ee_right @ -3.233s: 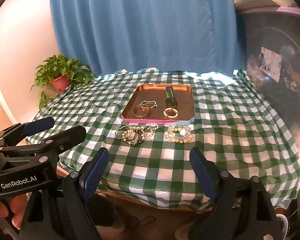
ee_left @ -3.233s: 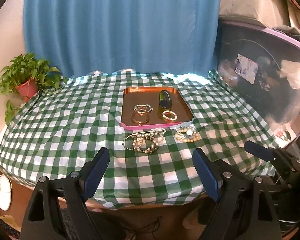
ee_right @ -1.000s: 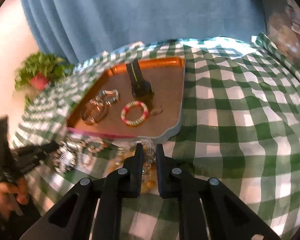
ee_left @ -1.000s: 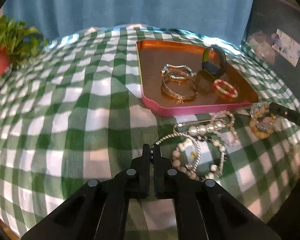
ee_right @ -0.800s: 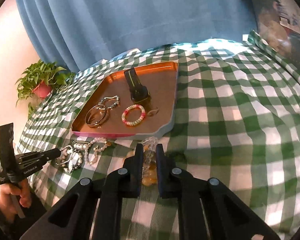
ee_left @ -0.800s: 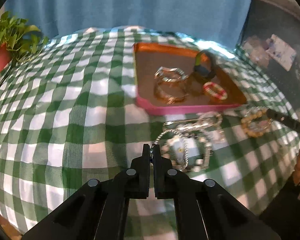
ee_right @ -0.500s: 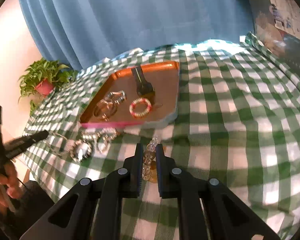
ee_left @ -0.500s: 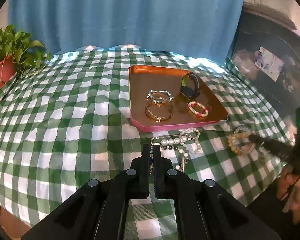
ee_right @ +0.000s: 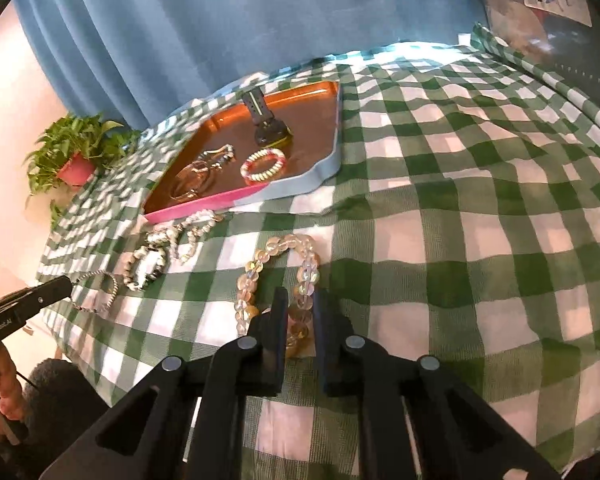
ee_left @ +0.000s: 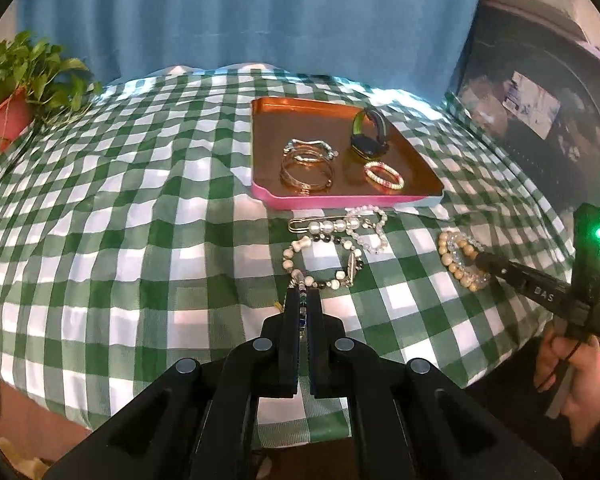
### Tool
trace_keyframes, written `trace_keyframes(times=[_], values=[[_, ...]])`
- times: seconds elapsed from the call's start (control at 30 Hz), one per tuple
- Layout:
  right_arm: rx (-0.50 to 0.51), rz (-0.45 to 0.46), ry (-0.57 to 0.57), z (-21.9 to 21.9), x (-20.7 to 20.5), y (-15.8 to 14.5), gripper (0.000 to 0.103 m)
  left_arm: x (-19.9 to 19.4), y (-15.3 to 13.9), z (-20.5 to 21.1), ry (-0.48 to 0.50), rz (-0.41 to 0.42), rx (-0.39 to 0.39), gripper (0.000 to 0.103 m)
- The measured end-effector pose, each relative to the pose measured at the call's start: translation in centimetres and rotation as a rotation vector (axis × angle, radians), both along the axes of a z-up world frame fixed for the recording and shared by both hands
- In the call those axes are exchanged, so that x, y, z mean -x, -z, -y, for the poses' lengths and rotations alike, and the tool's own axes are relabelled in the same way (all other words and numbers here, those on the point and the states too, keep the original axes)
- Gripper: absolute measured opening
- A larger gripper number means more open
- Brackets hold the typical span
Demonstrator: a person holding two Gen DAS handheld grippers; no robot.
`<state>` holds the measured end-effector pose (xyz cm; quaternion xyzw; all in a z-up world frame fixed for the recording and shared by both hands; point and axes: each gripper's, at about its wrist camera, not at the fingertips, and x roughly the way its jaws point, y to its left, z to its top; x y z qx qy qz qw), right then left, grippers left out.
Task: Organize jewelry
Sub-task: 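Lift the black-and-white bracelet with the left tool while the right tool lifts the crystal bracelet toward the tray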
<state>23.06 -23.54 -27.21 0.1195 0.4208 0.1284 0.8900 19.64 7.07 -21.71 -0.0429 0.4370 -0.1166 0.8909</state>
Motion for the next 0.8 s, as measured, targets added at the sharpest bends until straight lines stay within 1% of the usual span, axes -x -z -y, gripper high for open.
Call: trace_keyframes(times=[0.1,0.17,0.27,0.33,0.4,0.47,0.53,0.57,0.6,0.63,0.67,0.7,0.73,0.8], values=[[-0.013,0.04,-0.008,0.2,0.3,-1.0,0.012,0.1,-0.6,-0.3,-0.017,0.007,0.005,0.003],[-0.042,0.047,-0.025,0.4,0.5,-1.4,0.012,0.3,-1.0,-0.2,-0.014,0.016,-0.007,0.003],[-0.179,0.024,-0.038,1.7,0.2,-1.0,0.012,0.4,-1.2,-0.1,-0.008,0.023,-0.013,0.003],[-0.225,0.033,-0.038,2.4,0.1,-1.3,0.011,0.4,-1.1,-0.1,-0.008,0.021,-0.004,0.003],[-0.246,0.056,-0.03,3.0,0.0,-2.0,0.011,0.3,-1.0,-0.2,-0.006,0.021,0.002,0.003],[-0.241,0.075,-0.023,3.2,0.0,-2.8,0.011,0.1,-1.0,-0.2,0.003,0.021,0.005,0.003],[-0.202,0.072,-0.017,3.1,-0.2,-3.1,0.012,-0.1,-0.9,-0.1,0.01,0.021,0.004,0.003],[-0.156,0.032,-0.013,2.8,-0.7,-2.6,0.013,-0.3,-0.7,0.0,0.014,0.017,0.007,0.003],[-0.131,-0.01,-0.018,2.8,-1.0,-1.8,0.017,-0.4,-0.6,0.1,0.014,0.015,0.01,0.003],[-0.092,-0.073,-0.01,2.7,-1.6,-0.6,0.021,-0.5,-0.5,0.0,0.015,0.014,0.014,0.003],[-0.071,-0.102,0.019,3.0,-1.8,0.4,0.02,-0.5,-0.4,0.0,0.015,0.014,0.02,0.003],[-0.073,-0.085,0.033,3.2,-1.5,0.2,0.028,-0.5,-0.3,-0.1,0.014,0.015,0.023,0.003],[-0.052,-0.082,0.054,3.5,-1.3,-0.3,0.03,-0.5,-0.2,-0.3,0.01,0.015,0.028,0.003],[-0.029,-0.033,0.082,4.1,-0.6,-1.2,0.03,-0.5,0.1,-0.7,0.004,0.013,0.038,0.003]])
